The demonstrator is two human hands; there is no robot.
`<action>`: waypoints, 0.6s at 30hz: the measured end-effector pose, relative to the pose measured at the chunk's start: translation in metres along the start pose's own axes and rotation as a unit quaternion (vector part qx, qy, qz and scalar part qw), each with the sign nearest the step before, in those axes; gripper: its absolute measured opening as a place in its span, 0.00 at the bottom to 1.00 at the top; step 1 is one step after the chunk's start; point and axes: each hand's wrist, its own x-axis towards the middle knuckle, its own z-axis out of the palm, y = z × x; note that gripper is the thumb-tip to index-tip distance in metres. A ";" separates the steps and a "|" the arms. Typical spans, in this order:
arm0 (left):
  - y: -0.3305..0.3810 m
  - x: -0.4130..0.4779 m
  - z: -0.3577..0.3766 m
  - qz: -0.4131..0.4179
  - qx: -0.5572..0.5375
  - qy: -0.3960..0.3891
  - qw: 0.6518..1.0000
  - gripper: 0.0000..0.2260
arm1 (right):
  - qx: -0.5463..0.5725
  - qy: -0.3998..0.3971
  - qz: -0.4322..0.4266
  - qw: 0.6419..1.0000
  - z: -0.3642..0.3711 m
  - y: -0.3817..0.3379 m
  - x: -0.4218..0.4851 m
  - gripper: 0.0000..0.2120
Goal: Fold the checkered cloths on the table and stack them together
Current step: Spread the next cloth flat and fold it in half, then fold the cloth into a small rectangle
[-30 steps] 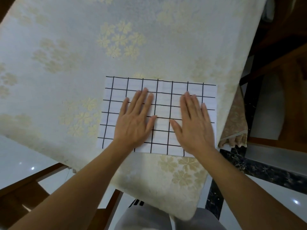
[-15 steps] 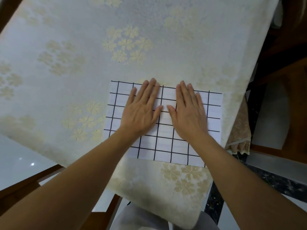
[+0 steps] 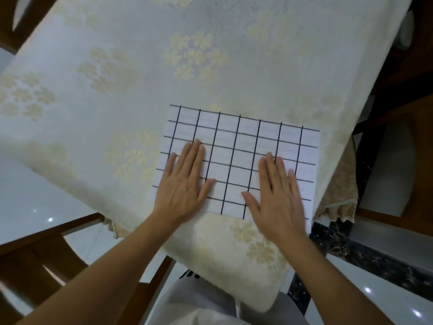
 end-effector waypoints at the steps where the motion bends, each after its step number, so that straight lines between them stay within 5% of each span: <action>1: -0.004 0.000 0.000 -0.014 -0.001 0.003 1.000 0.33 | -0.011 -0.007 0.006 1.000 0.002 0.009 -0.005 0.38; 11: -0.013 0.002 -0.009 -0.042 -0.006 0.008 0.999 0.34 | 0.000 -0.022 0.023 0.999 -0.019 0.024 -0.006 0.36; 18: -0.008 -0.013 -0.031 -0.108 -0.030 0.025 0.993 0.33 | -0.020 -0.046 -0.197 0.979 -0.055 -0.014 0.062 0.31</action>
